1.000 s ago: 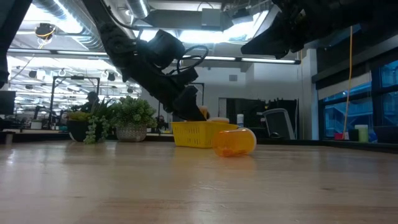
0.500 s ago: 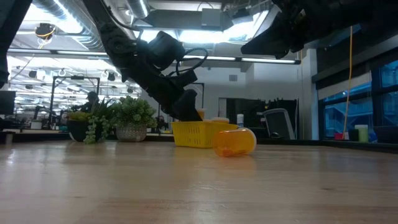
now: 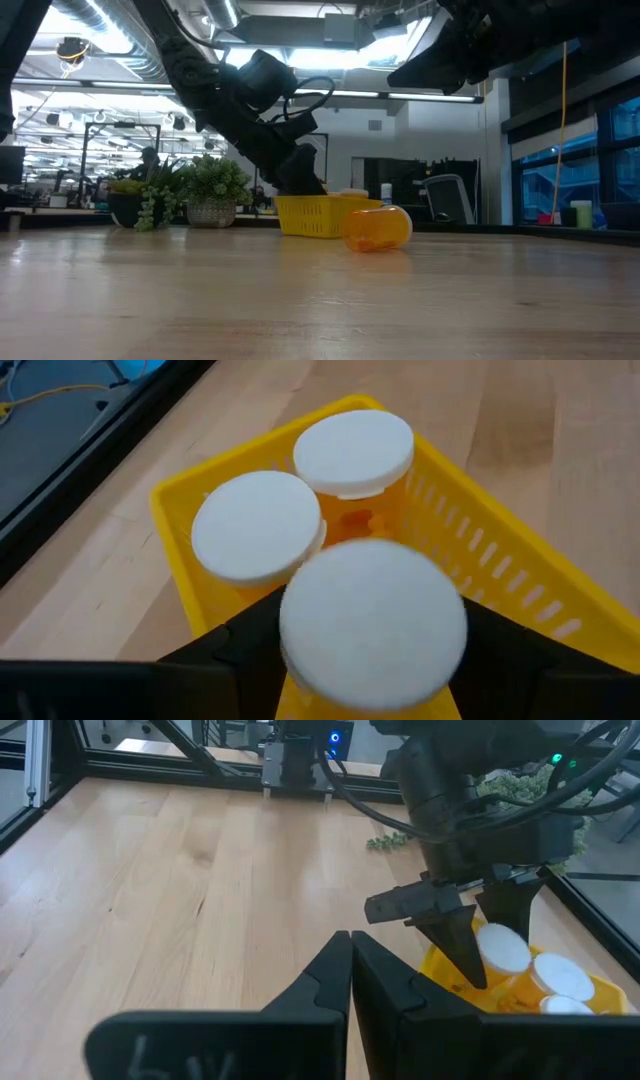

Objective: Pick and place pill bottles into a basket
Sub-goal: Put the orange pill bottle into the yellow bin

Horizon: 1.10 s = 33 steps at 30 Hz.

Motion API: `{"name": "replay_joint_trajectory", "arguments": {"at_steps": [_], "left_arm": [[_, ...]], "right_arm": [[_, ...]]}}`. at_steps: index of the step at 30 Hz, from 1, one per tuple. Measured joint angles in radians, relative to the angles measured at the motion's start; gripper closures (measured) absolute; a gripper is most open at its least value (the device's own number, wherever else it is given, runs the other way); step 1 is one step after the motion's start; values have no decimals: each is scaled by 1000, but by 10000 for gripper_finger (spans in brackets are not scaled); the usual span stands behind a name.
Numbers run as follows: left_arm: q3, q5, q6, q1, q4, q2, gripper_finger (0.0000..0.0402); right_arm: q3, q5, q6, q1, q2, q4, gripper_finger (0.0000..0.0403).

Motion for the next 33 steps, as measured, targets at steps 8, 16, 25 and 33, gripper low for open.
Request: {"name": "replay_joint_trajectory", "arguments": {"at_steps": [8,16,25,33], "left_arm": [[0,0,0,0,0,0,165],[0,-8,9,4,0,0,164],[0,-4,10,5,0,0,164],[0,-1,18,5,1,0,164]], "right_arm": [[0,0,0,0,0,0,386],[0,0,0,0,0,0,386],[0,-1,0,0,0,-1,386],[0,-1,0,0,0,-1,386]]}}
